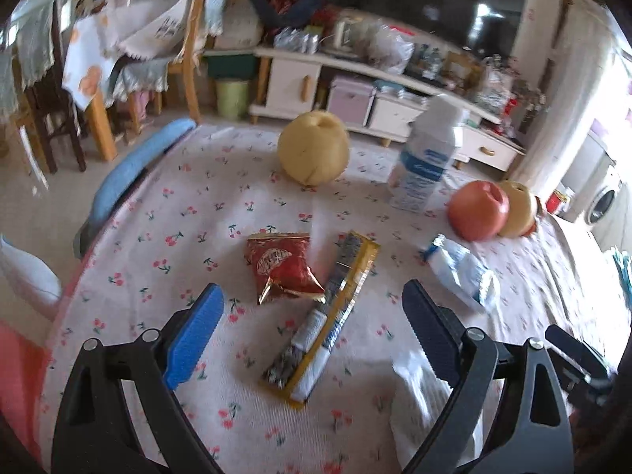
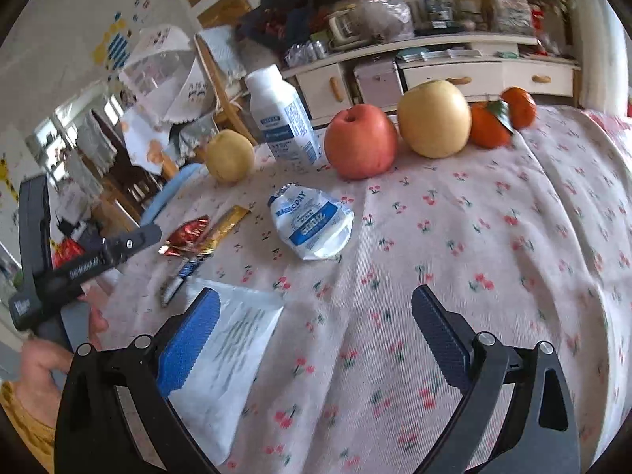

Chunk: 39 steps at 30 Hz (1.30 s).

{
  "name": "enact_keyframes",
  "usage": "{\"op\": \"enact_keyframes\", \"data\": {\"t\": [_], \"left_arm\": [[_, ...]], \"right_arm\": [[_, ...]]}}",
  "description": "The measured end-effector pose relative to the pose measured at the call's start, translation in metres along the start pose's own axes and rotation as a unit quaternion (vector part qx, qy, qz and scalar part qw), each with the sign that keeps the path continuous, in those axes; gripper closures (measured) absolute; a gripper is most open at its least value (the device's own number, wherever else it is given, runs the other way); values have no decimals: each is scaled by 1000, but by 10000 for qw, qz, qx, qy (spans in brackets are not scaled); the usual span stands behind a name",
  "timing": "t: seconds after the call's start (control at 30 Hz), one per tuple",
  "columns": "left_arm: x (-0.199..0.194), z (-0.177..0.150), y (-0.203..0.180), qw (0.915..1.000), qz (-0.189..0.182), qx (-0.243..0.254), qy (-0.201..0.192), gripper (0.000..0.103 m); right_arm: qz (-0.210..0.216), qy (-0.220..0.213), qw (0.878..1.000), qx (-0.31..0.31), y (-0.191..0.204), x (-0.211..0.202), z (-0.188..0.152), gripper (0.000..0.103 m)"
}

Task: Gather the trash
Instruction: 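Grasp the small red wrapper with the left tool while the right tool grasps the white MAGICDAY bag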

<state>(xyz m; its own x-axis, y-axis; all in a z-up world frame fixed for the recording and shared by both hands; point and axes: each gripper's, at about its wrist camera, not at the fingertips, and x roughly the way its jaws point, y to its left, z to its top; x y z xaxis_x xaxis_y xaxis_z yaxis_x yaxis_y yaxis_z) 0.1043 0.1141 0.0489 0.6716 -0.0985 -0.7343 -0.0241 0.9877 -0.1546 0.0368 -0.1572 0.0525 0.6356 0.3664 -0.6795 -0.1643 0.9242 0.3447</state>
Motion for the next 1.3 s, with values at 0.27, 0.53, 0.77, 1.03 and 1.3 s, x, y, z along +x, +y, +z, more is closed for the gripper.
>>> {"op": "enact_keyframes", "data": {"t": [0.27, 0.53, 0.77, 1.03, 1.3], "left_arm": [[38, 16, 12, 9983, 264, -343, 383, 31], [62, 22, 12, 9970, 348, -320, 612, 41], [67, 24, 11, 9972, 417, -192, 590, 53], [60, 16, 13, 9977, 389, -258, 485, 62], [42, 0, 21, 9979, 275, -368, 446, 63]], "right_arm": [[-156, 104, 9979, -619, 7, 40, 29, 7], [-398, 281, 9890, -1399, 23, 76, 45, 7], [-558, 532, 9825, -1697, 30, 97, 47, 26], [-585, 590, 9817, -1711, 29, 99, 45, 37], [-529, 357, 9849, -1609, 28, 82, 38, 55]]}}
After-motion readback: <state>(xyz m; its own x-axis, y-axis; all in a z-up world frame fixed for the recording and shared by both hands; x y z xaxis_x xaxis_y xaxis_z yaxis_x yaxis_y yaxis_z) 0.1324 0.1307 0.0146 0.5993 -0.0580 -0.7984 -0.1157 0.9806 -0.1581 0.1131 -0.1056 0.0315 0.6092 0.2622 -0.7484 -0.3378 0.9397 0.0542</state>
